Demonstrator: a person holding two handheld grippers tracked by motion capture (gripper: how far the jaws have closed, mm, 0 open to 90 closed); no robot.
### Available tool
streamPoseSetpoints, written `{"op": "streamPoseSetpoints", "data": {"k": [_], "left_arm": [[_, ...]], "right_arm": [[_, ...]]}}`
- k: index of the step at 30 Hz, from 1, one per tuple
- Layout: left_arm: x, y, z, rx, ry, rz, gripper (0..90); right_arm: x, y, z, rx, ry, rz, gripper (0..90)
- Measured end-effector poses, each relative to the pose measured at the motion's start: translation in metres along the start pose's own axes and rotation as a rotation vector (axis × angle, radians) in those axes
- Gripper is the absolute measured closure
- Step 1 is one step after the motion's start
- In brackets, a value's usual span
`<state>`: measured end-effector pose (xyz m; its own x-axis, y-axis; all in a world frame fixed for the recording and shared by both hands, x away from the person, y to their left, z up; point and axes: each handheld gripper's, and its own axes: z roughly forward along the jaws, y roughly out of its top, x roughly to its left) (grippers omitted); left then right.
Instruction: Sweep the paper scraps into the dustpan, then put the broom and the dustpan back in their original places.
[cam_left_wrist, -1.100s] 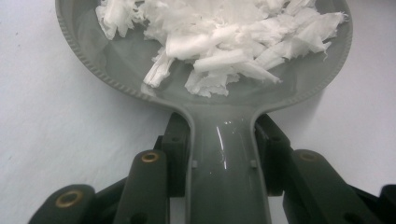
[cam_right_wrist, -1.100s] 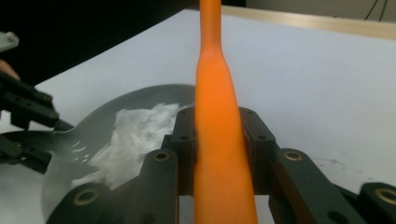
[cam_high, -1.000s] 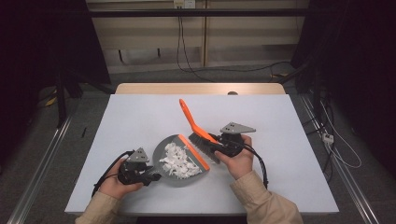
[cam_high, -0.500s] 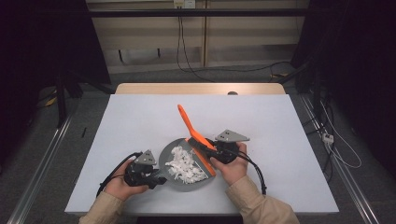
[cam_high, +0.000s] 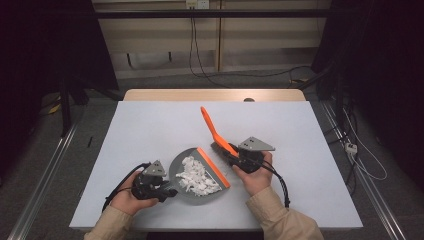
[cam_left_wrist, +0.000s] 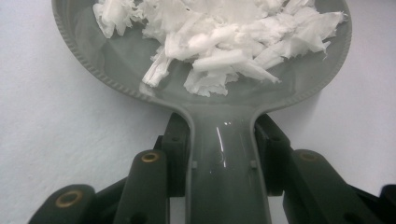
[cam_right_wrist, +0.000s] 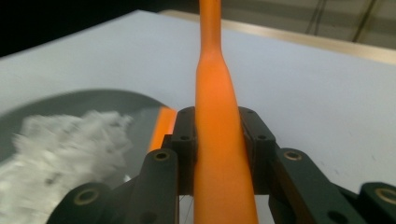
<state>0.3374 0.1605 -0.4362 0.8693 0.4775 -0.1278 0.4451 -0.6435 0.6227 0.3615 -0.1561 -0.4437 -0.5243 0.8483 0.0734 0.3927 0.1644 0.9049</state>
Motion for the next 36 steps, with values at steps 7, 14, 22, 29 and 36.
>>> {"op": "streamPoseSetpoints", "data": {"k": [7,14,22,29,36], "left_arm": [[0.000,0.002,0.003,-0.012,0.004,-0.019,63.3],[0.002,-0.001,0.003,-0.047,0.008,-0.031,63.3],[0.017,-0.010,-0.017,-0.124,0.067,-0.108,63.3],[0.035,-0.019,-0.033,-0.180,0.177,-0.196,63.2],[0.045,-0.029,-0.038,-0.182,0.247,-0.282,63.2]], "right_arm": [[0.030,0.006,0.004,-0.081,0.126,0.071,71.7],[0.026,0.019,-0.003,-0.110,0.120,0.054,71.7],[-0.011,0.016,-0.026,-0.118,0.048,0.100,71.6],[-0.045,0.004,-0.048,-0.106,-0.042,0.113,71.6],[-0.076,-0.007,-0.075,-0.102,-0.133,0.123,71.5]]}}
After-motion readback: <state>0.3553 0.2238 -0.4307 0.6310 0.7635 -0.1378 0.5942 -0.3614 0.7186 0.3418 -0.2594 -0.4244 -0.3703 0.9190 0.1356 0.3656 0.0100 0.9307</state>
